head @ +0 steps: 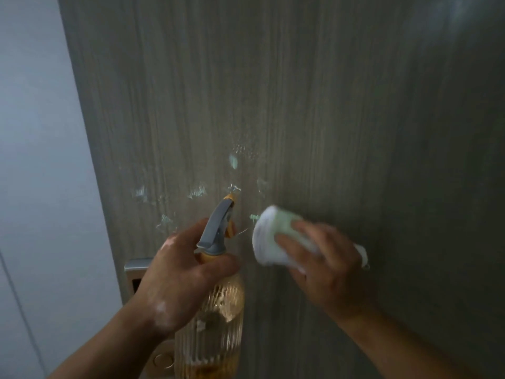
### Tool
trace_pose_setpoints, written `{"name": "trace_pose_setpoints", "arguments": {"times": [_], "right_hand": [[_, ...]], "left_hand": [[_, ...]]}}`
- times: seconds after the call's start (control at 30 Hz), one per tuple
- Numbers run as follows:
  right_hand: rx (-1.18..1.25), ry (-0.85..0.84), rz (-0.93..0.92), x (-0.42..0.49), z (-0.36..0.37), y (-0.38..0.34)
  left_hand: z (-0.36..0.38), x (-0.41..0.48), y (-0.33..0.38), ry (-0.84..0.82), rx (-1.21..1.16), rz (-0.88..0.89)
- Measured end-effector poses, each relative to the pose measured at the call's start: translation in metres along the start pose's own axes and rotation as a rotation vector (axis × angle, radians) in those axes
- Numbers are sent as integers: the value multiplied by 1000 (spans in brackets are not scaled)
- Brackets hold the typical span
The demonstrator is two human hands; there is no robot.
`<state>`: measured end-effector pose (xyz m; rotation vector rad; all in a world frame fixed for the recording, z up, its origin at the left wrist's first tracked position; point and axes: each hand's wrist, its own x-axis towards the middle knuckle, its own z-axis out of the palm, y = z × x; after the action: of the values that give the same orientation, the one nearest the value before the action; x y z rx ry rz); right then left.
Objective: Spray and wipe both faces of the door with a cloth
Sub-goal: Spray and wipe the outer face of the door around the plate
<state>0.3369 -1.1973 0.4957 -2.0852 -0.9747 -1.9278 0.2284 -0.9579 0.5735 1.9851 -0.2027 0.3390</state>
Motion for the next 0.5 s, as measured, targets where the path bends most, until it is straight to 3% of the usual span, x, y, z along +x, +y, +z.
{"name": "trace_pose_setpoints", "arguments": {"times": [0.1,0.2,0.4,0.5], "right_hand": [[20,-138,-178,-33,1,-1],[-11,-121,-205,-24,1,7],[-23,169,192,76,-10,36],[-35,205,287,92,-9,35]], "left_hand": [[-2,-6,-3,0,22,1],[-2,-12,-5,-13,22,-17],[7,-22,-5,-53,18,-49],[4,-26,-3,-30,3,-58]]}}
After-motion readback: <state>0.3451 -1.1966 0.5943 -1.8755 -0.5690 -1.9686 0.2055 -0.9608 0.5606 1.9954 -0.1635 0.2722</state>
